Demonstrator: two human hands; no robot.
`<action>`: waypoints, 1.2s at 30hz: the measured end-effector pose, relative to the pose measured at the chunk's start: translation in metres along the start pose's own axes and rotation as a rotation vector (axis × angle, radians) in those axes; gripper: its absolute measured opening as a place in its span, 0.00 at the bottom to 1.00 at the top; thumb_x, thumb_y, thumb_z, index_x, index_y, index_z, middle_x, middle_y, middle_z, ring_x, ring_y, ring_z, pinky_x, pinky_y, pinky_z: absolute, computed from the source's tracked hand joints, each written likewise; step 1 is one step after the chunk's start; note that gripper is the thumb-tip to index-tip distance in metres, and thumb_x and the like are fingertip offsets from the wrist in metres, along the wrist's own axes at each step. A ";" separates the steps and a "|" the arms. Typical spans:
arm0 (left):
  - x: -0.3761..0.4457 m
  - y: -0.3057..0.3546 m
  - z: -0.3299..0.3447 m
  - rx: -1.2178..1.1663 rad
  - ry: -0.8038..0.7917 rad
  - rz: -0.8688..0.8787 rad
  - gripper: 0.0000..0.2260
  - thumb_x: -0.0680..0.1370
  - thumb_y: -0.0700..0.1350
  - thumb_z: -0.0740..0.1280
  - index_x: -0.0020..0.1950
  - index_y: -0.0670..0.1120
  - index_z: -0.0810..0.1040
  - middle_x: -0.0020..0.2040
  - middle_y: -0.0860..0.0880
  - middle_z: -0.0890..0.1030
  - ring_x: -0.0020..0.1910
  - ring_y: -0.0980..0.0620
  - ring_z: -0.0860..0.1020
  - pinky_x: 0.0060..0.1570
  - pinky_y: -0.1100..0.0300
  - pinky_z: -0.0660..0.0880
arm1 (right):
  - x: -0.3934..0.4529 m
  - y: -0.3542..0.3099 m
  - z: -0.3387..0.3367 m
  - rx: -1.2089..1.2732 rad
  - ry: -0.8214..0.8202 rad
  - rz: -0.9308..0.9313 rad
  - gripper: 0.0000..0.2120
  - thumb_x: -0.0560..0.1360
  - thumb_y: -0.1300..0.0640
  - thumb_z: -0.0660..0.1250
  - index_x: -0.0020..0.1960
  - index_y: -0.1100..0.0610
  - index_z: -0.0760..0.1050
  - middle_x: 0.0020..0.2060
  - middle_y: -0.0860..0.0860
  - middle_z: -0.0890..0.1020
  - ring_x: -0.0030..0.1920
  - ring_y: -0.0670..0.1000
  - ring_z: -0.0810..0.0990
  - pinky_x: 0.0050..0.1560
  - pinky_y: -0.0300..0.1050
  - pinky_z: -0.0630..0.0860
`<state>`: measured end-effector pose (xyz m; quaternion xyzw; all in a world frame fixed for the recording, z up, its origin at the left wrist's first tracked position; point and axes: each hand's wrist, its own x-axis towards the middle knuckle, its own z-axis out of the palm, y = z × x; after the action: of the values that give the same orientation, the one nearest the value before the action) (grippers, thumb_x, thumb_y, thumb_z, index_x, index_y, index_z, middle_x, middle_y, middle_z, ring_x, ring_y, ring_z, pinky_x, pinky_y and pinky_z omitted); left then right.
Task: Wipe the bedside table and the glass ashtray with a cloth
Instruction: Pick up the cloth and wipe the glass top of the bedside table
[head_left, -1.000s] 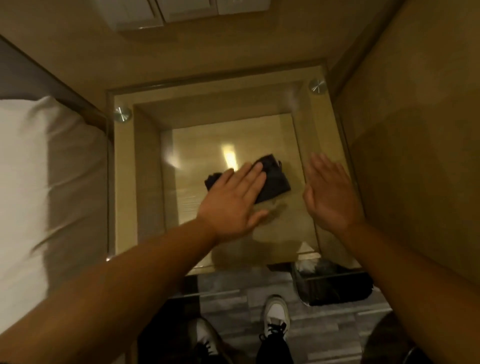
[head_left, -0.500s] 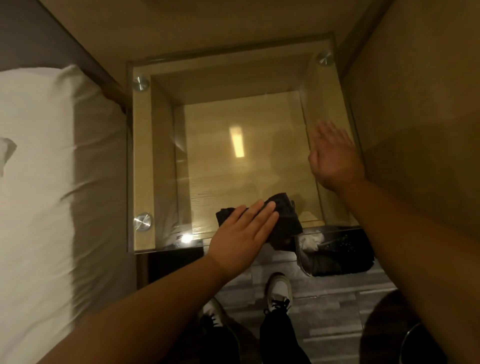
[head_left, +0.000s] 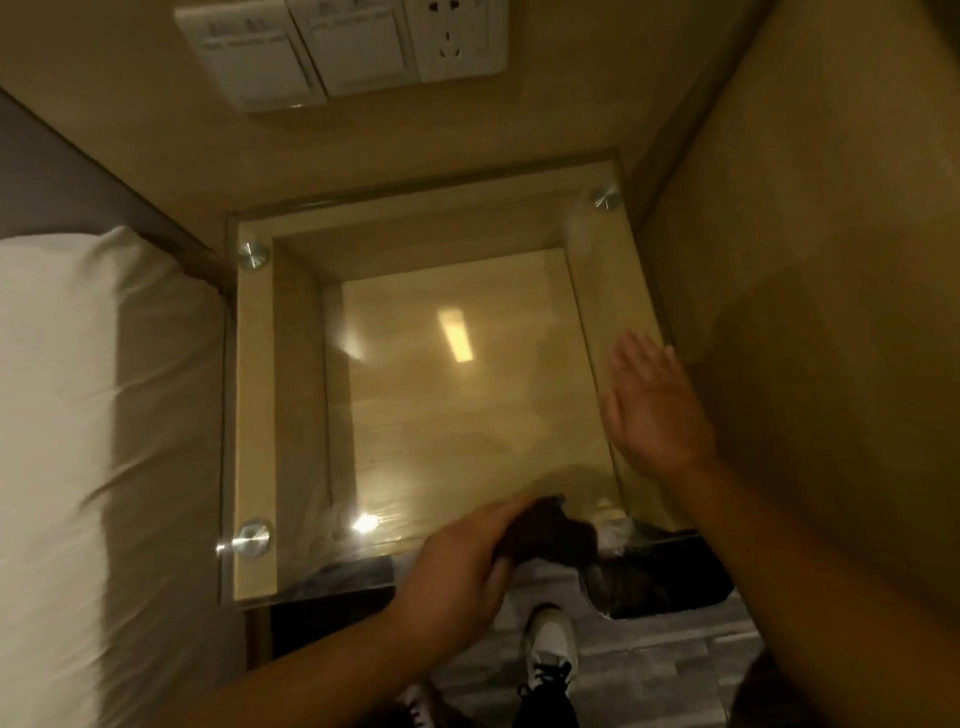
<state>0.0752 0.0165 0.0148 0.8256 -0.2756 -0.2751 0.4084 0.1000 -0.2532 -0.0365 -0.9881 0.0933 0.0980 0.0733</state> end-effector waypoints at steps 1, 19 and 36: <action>0.025 0.008 -0.013 0.001 0.081 -0.002 0.24 0.75 0.42 0.64 0.70 0.58 0.70 0.61 0.55 0.79 0.57 0.57 0.78 0.56 0.73 0.68 | 0.001 0.000 0.000 -0.011 -0.010 -0.002 0.29 0.78 0.48 0.44 0.75 0.61 0.58 0.75 0.57 0.61 0.76 0.55 0.55 0.75 0.53 0.47; 0.345 -0.004 -0.063 0.937 -0.037 0.159 0.31 0.81 0.61 0.44 0.79 0.45 0.44 0.79 0.45 0.45 0.77 0.48 0.44 0.74 0.50 0.45 | 0.001 0.009 0.011 0.246 0.170 -0.041 0.24 0.79 0.54 0.49 0.73 0.63 0.62 0.72 0.60 0.66 0.74 0.55 0.60 0.75 0.52 0.52; 0.104 0.017 0.073 0.875 -0.243 0.269 0.41 0.76 0.71 0.46 0.78 0.43 0.42 0.78 0.45 0.40 0.77 0.46 0.38 0.74 0.47 0.40 | -0.046 0.043 -0.021 0.545 0.388 0.340 0.25 0.80 0.51 0.48 0.73 0.63 0.61 0.75 0.58 0.60 0.75 0.57 0.58 0.73 0.59 0.58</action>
<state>0.0941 -0.1011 -0.0330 0.8388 -0.5160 -0.1724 0.0192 0.0508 -0.2902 -0.0118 -0.9029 0.2908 -0.1088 0.2973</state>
